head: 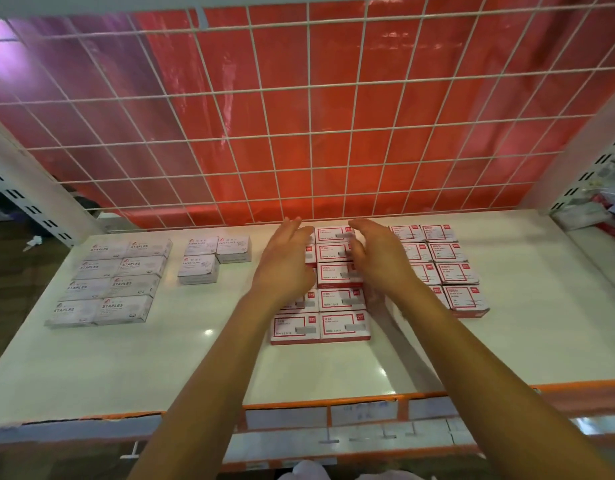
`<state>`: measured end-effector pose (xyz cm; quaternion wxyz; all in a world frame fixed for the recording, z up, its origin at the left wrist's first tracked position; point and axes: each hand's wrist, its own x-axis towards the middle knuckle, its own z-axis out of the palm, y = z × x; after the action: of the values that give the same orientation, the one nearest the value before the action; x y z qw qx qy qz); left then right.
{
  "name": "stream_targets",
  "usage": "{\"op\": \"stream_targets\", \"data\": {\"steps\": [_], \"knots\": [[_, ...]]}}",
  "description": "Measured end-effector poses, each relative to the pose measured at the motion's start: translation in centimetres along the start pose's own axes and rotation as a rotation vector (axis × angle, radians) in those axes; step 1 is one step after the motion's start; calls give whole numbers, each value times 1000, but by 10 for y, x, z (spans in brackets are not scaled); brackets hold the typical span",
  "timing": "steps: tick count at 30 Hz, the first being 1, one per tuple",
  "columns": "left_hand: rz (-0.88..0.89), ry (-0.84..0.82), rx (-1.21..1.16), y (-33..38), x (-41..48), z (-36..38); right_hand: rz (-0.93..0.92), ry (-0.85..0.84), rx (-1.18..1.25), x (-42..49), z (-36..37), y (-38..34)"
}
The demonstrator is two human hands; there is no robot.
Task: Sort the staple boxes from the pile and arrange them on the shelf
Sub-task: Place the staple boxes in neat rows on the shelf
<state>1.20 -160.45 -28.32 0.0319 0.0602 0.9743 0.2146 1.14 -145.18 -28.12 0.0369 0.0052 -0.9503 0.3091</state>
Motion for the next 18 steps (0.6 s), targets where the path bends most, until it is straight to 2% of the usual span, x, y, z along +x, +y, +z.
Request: {"op": "stream_targets", "data": {"steps": [3, 6, 11, 18], "knots": [[67, 87, 49, 3, 13, 3, -94, -50, -121, 18, 22, 2], [16, 99, 141, -1, 26, 15, -116, -87, -186, 25, 36, 1], [-41, 102, 146, -12, 37, 32, -146, -80, -173, 25, 40, 2], [-19, 178, 189, -13, 34, 38, -156, -33, -124, 24, 44, 1]]}}
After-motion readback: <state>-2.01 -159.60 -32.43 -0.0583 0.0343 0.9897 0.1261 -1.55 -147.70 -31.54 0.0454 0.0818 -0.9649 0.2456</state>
